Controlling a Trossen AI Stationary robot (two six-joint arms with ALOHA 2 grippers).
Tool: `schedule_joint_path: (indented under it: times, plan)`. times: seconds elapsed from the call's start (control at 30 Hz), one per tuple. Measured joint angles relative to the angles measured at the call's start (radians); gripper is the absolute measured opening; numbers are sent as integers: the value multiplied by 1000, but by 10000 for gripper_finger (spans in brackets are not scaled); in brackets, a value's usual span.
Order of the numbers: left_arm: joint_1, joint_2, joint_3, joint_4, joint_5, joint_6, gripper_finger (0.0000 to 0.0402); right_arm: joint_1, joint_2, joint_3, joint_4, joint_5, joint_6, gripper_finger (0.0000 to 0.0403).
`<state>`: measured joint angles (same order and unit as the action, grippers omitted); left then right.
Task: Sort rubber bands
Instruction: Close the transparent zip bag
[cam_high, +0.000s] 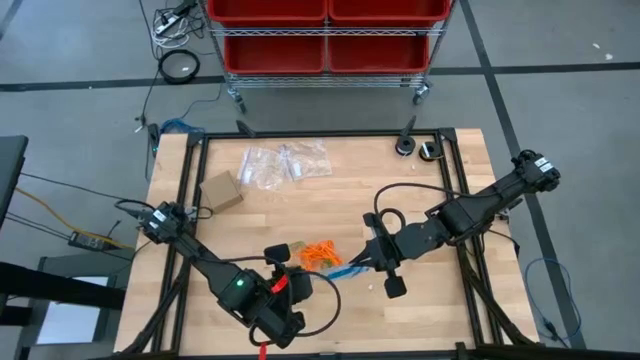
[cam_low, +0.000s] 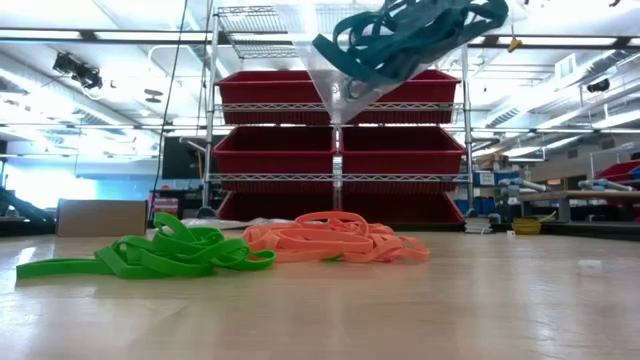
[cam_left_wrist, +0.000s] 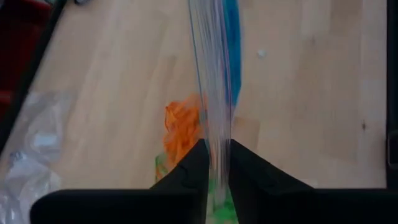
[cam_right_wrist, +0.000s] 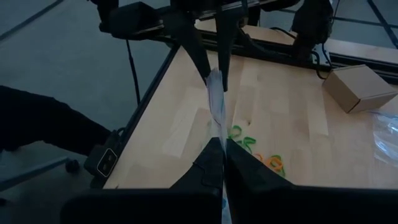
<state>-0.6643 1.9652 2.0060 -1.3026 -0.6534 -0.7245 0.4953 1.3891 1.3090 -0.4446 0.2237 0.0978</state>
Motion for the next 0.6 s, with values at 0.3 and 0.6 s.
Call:
schedule_joint_path:
  times: [0.3, 0.6]
  plan:
    - [-6, 3, -35, -9, -20, -17, 5, 0, 0, 0, 1, 0, 0, 0]
    - [-8, 4, -82, 21, 0, -79, 30, 0, 0, 0, -1, 0, 3, 0]
